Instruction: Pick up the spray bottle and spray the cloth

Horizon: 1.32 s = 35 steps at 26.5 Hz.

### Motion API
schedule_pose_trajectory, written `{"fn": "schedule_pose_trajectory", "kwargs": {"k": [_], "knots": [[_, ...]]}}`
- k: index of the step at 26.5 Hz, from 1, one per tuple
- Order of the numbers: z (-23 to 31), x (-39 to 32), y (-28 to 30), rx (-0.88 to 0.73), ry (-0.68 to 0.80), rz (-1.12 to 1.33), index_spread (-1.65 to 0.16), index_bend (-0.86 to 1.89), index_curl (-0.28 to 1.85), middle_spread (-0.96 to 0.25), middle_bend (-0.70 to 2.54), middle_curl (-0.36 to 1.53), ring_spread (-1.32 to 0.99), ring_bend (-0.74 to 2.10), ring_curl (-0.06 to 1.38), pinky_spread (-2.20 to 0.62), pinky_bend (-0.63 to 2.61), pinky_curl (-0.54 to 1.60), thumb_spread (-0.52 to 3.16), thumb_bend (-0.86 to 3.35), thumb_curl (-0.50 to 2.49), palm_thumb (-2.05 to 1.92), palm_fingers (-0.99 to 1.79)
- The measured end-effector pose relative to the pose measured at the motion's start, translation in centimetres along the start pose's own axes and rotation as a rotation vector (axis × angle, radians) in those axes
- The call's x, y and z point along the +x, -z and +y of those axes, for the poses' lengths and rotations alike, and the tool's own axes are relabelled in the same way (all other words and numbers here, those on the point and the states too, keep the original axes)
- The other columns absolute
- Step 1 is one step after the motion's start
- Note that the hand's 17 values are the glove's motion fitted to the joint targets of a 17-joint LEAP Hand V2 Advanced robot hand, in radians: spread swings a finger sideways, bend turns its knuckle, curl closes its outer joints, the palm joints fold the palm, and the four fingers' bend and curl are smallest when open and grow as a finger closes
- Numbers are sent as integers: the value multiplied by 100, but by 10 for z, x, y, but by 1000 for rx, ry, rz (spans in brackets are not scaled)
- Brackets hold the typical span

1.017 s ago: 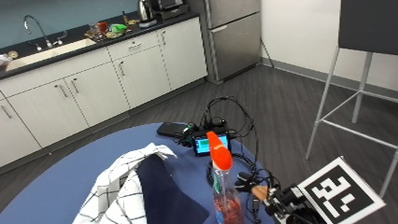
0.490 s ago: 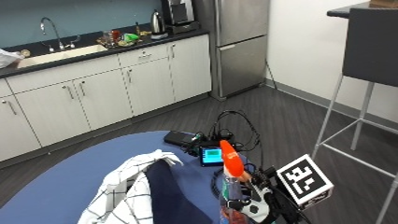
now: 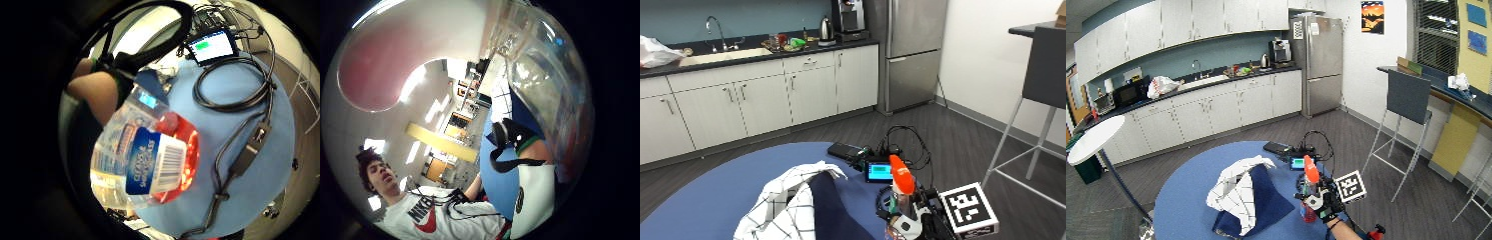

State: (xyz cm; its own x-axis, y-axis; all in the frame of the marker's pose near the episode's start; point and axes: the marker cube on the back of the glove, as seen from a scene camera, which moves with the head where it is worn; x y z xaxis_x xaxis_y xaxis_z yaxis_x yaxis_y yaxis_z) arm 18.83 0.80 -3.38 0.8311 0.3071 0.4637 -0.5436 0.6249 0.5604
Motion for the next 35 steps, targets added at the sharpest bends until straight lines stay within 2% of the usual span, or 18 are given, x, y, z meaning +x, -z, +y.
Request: {"fn": "schedule_pose_trajectory", "kwargs": {"k": [3, 7, 12, 15, 19, 27, 35], "knots": [[-4, 9, 9, 0, -7, 9, -28, 11, 15, -7, 54, 41, -3, 54, 32, 15, 52, 26, 93, 11, 38, 86, 89], [-19, 12, 27, -92, -30, -7, -26, 12, 18, -8, 51, 42, -5, 58, 34, 15, 49, 27, 88, 11, 42, 92, 97], [-74, -24, 40, -357, -29, -16, -24, 11, 20, -8, 49, 42, -6, 58, 36, 15, 47, 27, 80, 8, 46, 95, 104], [-102, -54, 28, -540, -46, 43, -23, 9, 20, -8, 48, 43, -6, 58, 37, 14, 47, 27, 78, 5, 48, 95, 106], [-117, -72, 1, -687, -84, 145, -22, 8, 21, -8, 48, 44, -6, 58, 38, 13, 47, 29, 77, 2, 50, 95, 109], [-98, -39, -42, -834, -212, 286, -19, 8, 21, -7, 50, 45, -7, 59, 39, 12, 47, 30, 77, -2, 53, 95, 113], [-87, -32, -44, -858, -228, 336, -17, 8, 21, -7, 50, 46, -7, 61, 40, 10, 47, 31, 77, -2, 56, 95, 114]]}}
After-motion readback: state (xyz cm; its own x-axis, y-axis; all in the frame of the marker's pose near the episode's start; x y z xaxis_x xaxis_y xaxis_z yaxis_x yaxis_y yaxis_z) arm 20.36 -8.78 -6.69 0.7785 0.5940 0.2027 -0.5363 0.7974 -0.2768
